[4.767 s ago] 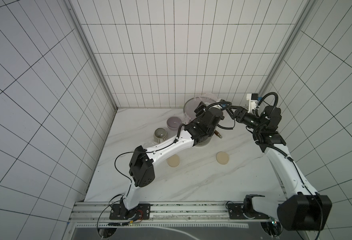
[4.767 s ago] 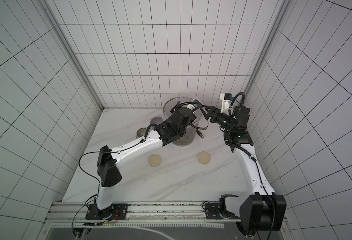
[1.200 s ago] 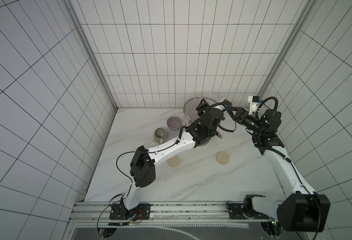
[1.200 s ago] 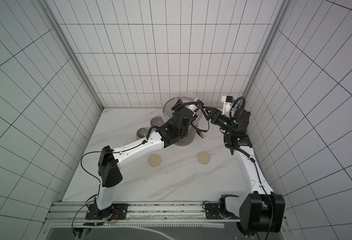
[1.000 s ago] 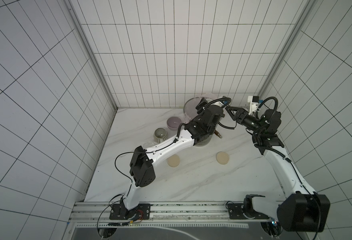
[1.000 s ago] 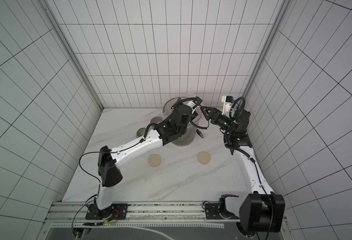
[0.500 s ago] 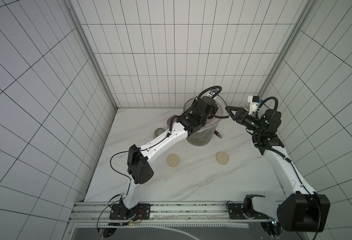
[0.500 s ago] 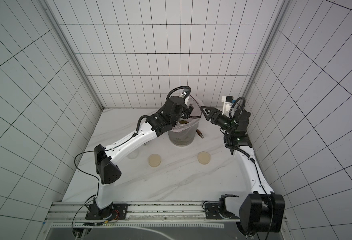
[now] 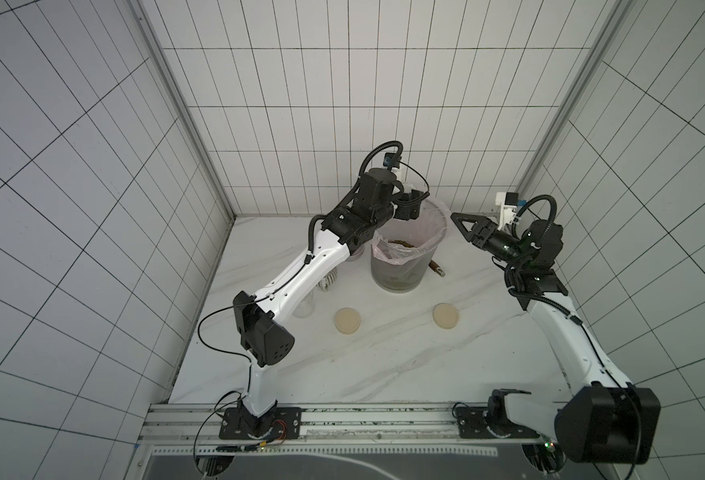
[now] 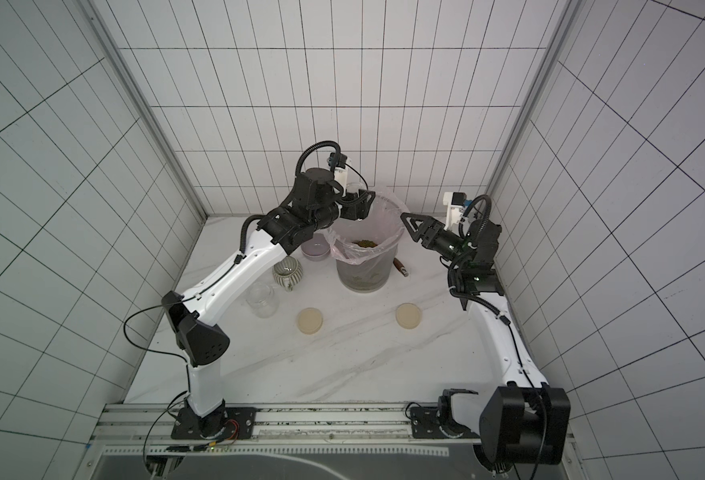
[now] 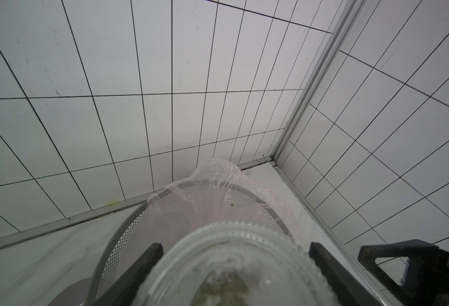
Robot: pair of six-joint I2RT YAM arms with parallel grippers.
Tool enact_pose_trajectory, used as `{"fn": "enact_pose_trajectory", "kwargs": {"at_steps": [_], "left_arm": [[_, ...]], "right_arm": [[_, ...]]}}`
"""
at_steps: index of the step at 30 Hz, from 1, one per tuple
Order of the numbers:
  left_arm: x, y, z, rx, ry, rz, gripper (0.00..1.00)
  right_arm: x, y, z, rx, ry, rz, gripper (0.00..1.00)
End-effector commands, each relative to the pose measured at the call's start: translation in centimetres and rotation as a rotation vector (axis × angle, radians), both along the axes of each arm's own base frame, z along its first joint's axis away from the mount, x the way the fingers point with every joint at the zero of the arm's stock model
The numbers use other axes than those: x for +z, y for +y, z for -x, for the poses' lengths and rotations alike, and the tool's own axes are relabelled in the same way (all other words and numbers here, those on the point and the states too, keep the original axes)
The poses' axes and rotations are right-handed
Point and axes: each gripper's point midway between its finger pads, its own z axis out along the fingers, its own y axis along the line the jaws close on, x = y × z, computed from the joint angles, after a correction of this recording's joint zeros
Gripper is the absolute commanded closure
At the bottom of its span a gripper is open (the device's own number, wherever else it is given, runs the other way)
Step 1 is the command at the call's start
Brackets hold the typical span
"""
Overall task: Empty moldy mung beans from jars
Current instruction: Pour the moldy mung beans from the jar into the trash bin, then place the jar at the center of the board.
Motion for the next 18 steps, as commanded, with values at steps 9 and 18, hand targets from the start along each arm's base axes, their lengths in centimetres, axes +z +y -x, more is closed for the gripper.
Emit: {"fn": "enact_pose_trajectory", "kwargs": {"at_steps": [9,18], "left_arm": [[5.5,-0.7,2.1,-0.189,0.158,0.5,0.34],[5.1,-0.1,2.0,-0.183,0.216,0.595,0.34]], "right_arm": [[0.1,6.9,0.9,0.292,-0.028,-0.029,0.34],[3.0,10.1,1.1,0.426,-0.111,-0.074,0.37]]}}
